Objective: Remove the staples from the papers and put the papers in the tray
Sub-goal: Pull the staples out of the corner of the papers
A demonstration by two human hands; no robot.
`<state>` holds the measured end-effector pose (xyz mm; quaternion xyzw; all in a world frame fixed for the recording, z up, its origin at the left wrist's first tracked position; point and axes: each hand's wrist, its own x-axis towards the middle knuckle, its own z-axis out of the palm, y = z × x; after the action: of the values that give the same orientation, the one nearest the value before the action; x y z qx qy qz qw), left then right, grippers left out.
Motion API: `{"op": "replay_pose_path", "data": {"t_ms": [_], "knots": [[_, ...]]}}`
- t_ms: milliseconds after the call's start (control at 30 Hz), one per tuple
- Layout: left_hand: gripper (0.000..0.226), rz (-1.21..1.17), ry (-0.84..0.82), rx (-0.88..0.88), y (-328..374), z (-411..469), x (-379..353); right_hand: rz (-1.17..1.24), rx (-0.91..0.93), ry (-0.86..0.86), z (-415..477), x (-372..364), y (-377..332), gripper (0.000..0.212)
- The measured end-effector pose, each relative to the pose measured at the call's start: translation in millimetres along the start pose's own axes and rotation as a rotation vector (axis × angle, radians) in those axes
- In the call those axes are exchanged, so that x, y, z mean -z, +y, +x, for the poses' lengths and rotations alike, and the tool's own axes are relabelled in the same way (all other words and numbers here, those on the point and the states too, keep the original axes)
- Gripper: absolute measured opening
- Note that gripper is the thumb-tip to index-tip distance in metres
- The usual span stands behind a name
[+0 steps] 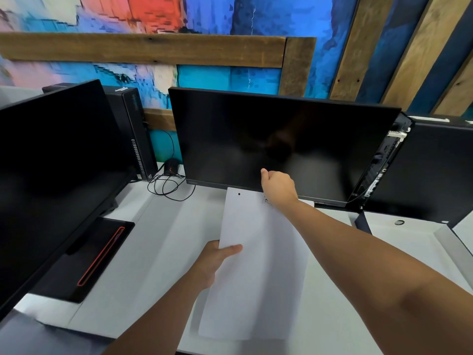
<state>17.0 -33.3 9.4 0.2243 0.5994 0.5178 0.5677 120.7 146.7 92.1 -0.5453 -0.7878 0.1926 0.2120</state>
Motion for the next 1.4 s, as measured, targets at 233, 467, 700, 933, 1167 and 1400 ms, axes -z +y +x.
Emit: {"op": "replay_pose_path", "data": {"t_ms": [233,467,700,933,1167,1400], "knots": [[0.019,0.012,-0.001,0.003,2,0,0,0.114,-0.049,-0.060,-1,4,2,0.054],[0.020,0.044,-0.023,-0.003,5,0,2,0.136,-0.098,-0.162,1,19,7,0.061],[0.023,0.038,-0.014,-0.020,2,0,-1,0.107,-0.137,-0.128,5,34,22,0.062],[0.025,0.008,0.037,-0.017,2,0,3,0.158,-0.161,-0.116,8,43,41,0.062],[0.024,0.035,0.044,-0.008,3,0,5,0.151,-0.139,-0.108,3,45,48,0.061],[0.022,0.000,0.054,-0.018,0,-2,5,0.118,-0.121,-0.104,-2,44,53,0.061]]}}
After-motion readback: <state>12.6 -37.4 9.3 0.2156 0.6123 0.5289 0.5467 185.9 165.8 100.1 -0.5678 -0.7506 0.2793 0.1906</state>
